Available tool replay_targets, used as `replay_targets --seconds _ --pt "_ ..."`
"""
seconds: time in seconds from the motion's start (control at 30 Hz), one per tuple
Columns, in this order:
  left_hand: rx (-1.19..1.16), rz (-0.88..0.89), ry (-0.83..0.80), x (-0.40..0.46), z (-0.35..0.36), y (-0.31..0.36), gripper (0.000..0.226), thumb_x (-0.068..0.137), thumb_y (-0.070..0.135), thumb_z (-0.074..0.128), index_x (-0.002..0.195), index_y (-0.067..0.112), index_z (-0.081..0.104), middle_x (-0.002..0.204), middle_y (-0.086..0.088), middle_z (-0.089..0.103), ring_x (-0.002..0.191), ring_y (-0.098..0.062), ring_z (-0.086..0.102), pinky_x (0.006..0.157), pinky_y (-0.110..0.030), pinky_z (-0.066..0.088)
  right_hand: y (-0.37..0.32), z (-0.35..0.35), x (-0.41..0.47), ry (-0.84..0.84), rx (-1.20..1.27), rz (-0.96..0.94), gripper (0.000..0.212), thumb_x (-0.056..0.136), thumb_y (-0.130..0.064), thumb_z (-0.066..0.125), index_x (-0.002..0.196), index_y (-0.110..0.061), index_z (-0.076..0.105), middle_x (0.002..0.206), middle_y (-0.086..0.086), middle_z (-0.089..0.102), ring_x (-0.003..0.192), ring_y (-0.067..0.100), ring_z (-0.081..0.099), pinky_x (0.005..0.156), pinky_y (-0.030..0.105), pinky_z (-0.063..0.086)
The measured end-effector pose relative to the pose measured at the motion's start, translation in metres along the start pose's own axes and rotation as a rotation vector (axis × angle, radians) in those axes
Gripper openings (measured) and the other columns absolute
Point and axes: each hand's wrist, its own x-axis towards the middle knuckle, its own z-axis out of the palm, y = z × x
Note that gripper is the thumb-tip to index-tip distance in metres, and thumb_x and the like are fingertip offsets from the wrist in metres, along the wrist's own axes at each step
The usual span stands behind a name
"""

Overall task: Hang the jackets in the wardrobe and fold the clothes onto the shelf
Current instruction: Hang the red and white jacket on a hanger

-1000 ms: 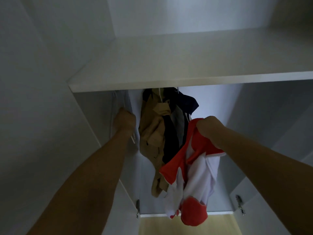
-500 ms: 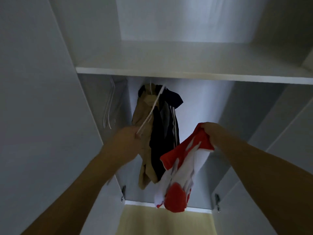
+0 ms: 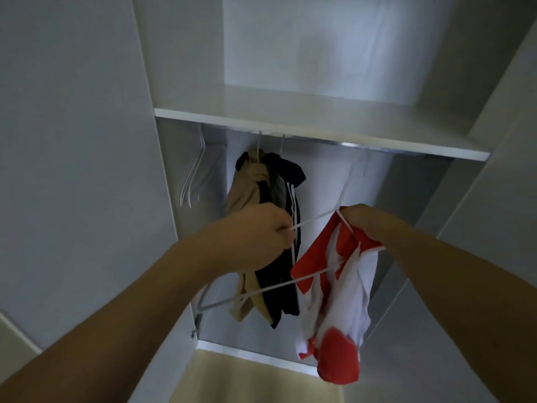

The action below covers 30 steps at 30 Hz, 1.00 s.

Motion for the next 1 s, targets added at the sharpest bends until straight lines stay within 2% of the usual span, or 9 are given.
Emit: replay_targets --seconds 0.23,0.43,0.53,0.6,0.7,0.8,0.87,0.93,1.0 --pt "-0.206 0.067 0.111 0.027 0.074 -0.023 0.023 0.101 0.015 0.047 0.090 0.001 0.062 0.062 0.003 0.047 0.054 -0.009 0.043 0.053 -0.019 0.037 -0.004 -0.042 -0.020 0.052 -0.075 -0.112 0.022 0.093 -0.016 0.054 0.077 -0.008 0.066 0.075 0.014 0.067 0.058 0.024 0.062 0.049 0.025 0.050" --pt "-0.128 0.271 0.214 0.046 0.079 -0.020 0.024 0.102 0.020 0.047 0.083 0.009 0.057 0.061 -0.006 0.052 0.053 -0.016 0.047 0.053 -0.033 0.041 0.011 -0.077 -0.028 0.044 -0.176 -0.258 0.029 0.096 -0.015 0.048 0.116 -0.003 0.065 0.118 0.022 0.063 0.110 0.038 0.060 0.090 0.039 0.049" --pt "0.047 0.416 0.357 0.050 0.076 -0.013 0.026 0.102 0.023 0.046 0.084 0.008 0.057 0.061 -0.007 0.055 0.052 -0.021 0.052 0.052 -0.038 0.046 0.021 -0.084 -0.025 0.189 -0.319 -0.379 0.032 0.101 -0.024 0.038 0.116 -0.017 0.065 0.126 0.017 0.053 0.120 0.033 0.046 0.102 0.037 0.033" --pt "0.091 0.465 0.403 0.050 0.074 -0.016 0.027 0.102 0.025 0.045 0.086 0.009 0.058 0.059 -0.004 0.055 0.048 -0.019 0.051 0.049 -0.039 0.046 0.023 -0.094 -0.027 0.274 -0.366 -0.438 0.027 0.098 -0.035 0.040 0.086 -0.031 0.064 0.109 0.007 0.046 0.106 0.024 0.041 0.096 0.039 0.035" --pt "0.189 0.403 0.458 0.059 0.072 -0.015 0.024 0.103 0.027 0.043 0.095 0.011 0.059 0.065 -0.003 0.057 0.052 -0.019 0.052 0.055 -0.043 0.050 0.024 -0.102 -0.019 0.300 -0.323 -0.532 0.034 0.095 -0.034 0.049 0.063 -0.026 0.054 0.076 -0.002 0.052 0.070 0.012 0.048 0.062 0.026 0.034" --pt "0.334 0.198 0.869 0.069 0.077 -0.012 0.025 0.091 0.017 0.057 0.115 0.009 0.058 0.105 -0.013 0.058 0.094 -0.028 0.056 0.093 -0.041 0.045 0.019 -0.104 -0.022 0.403 -0.328 -0.579 0.040 0.095 -0.041 0.046 0.063 -0.019 0.055 0.066 -0.002 0.050 0.062 0.010 0.047 0.055 0.028 0.030" --pt "0.331 0.291 1.150 0.064 0.098 -0.010 0.039 0.085 0.023 0.059 0.120 0.010 0.050 0.122 -0.016 0.046 0.112 -0.032 0.046 0.105 -0.035 0.028 0.015 -0.109 -0.020 0.448 -0.303 -0.581 0.040 0.095 -0.040 0.044 0.071 -0.012 0.062 0.072 0.004 0.053 0.064 0.016 0.048 0.063 0.031 0.033" --pt "0.154 0.379 1.153 0.057 0.134 -0.005 0.042 0.083 0.028 0.062 0.117 0.011 0.044 0.122 -0.012 0.040 0.114 -0.025 0.042 0.102 -0.032 0.031 0.011 -0.115 -0.021 0.484 -0.257 -0.585 0.038 0.095 -0.040 0.043 0.077 -0.012 0.063 0.078 0.006 0.053 0.072 0.022 0.048 0.070 0.032 0.034" --pt "-0.282 0.158 0.904 0.061 0.160 0.003 0.048 0.084 0.029 0.071 0.121 0.014 0.043 0.125 -0.007 0.039 0.114 -0.017 0.042 0.098 -0.032 0.040 0.008 -0.119 -0.024 0.505 -0.225 -0.587 0.037 0.092 -0.044 0.040 0.073 -0.018 0.059 0.081 0.009 0.055 0.076 0.026 0.050 0.071 0.033 0.035"
